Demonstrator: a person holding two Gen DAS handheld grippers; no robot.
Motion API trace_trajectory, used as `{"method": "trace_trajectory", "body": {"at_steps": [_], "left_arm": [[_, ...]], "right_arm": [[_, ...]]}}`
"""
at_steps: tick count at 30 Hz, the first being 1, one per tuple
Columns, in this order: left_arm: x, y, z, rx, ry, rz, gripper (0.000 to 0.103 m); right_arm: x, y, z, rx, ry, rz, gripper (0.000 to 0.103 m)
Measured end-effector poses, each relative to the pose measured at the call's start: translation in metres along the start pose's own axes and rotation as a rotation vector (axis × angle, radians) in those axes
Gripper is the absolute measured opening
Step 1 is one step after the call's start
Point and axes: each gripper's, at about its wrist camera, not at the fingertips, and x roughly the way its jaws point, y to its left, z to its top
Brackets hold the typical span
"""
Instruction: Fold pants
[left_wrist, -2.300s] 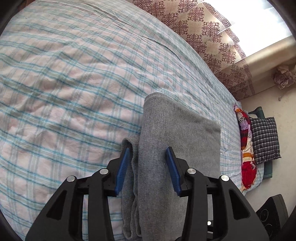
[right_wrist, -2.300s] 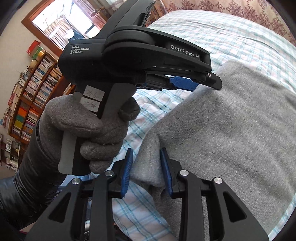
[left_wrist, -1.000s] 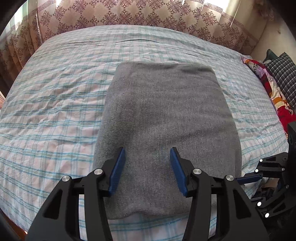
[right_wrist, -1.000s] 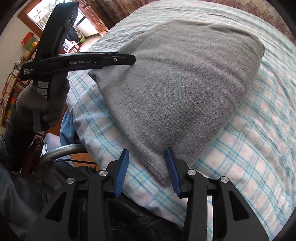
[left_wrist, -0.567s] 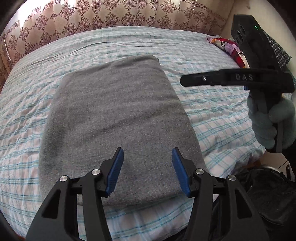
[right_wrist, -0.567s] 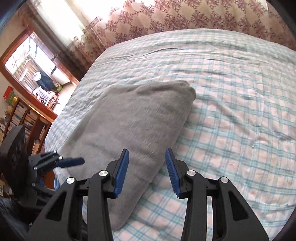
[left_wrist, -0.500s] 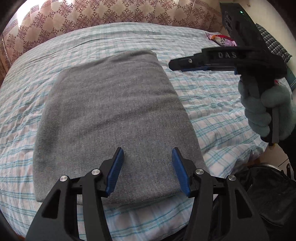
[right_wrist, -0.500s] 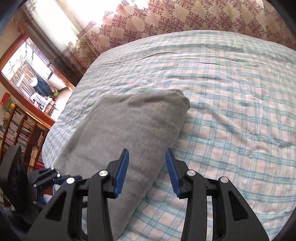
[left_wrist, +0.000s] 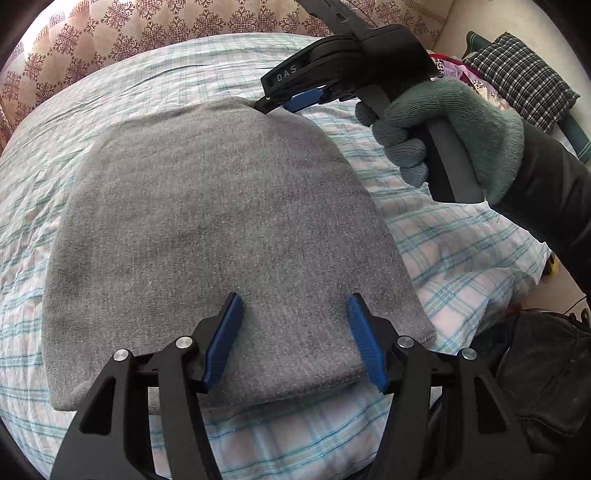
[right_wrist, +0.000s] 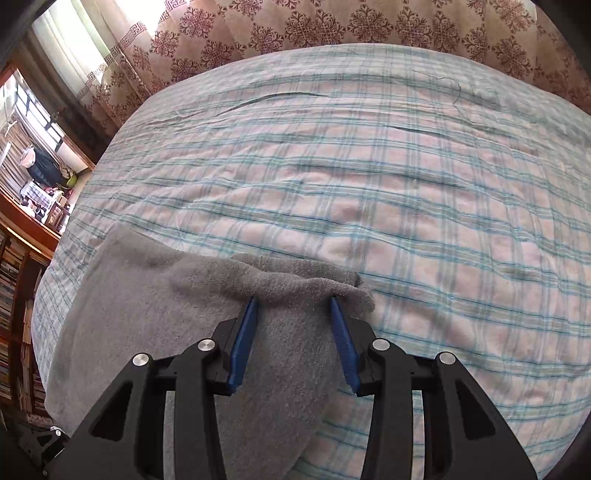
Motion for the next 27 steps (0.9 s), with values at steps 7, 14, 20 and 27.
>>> {"method": "trace_trajectory", "body": {"at_steps": [7, 14, 20, 27], "left_arm": [[-0.001, 0.000, -0.001, -0.010, -0.014, -0.016, 0.063], [-0.006, 0.003, 0.002, -0.029, -0.042, -0.082, 0.097], [-0.015, 0.017, 0.008, -0.076, -0.073, 0.024, 0.097], [-0.027, 0.038, 0.024, -0.110, -0.087, 0.159, 0.097]], "right_arm": [[0.021, 0.009, 0.012, -0.014, 0.025, -0.042, 0.040], [-0.028, -0.002, 0.001, 0.029, -0.079, 0.011, 0.069], [-0.075, -0.026, -0.037, 0.105, -0.176, 0.039, 0.083], [-0.080, -0.037, -0.080, 0.165, -0.141, 0.087, 0.086]]}}
